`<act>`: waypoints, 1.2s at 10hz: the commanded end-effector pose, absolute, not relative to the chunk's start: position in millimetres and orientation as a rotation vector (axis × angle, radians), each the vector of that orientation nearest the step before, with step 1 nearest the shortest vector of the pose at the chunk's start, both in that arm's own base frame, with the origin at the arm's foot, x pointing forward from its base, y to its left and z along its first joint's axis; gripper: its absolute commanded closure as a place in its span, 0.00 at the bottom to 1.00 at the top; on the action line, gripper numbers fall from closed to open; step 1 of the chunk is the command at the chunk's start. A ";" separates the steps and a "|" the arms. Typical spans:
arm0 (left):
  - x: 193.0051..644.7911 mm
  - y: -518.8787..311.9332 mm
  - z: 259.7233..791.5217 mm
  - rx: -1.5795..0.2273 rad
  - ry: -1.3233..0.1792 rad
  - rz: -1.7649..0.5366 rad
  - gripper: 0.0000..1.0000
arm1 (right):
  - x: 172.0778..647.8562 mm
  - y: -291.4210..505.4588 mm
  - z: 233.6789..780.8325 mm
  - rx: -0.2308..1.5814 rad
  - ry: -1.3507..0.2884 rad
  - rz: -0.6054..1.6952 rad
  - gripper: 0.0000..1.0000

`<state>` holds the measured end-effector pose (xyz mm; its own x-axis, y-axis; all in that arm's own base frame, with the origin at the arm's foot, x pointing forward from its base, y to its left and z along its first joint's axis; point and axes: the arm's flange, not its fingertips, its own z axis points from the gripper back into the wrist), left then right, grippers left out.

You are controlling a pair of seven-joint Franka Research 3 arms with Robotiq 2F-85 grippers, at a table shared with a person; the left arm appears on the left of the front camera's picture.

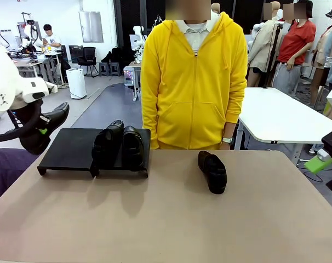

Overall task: Organize the shoes by placing them on the stand.
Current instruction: Place the Shoe from the middle of the table onto the Shoes Stand.

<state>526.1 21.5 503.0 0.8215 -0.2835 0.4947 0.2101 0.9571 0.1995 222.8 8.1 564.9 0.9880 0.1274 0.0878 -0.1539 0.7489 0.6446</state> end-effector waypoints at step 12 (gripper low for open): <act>577.9 -1.9 441.7 0.150 -0.626 -0.083 1.00 | 223.9 6.9 568.0 0.707 -0.039 0.161 0.00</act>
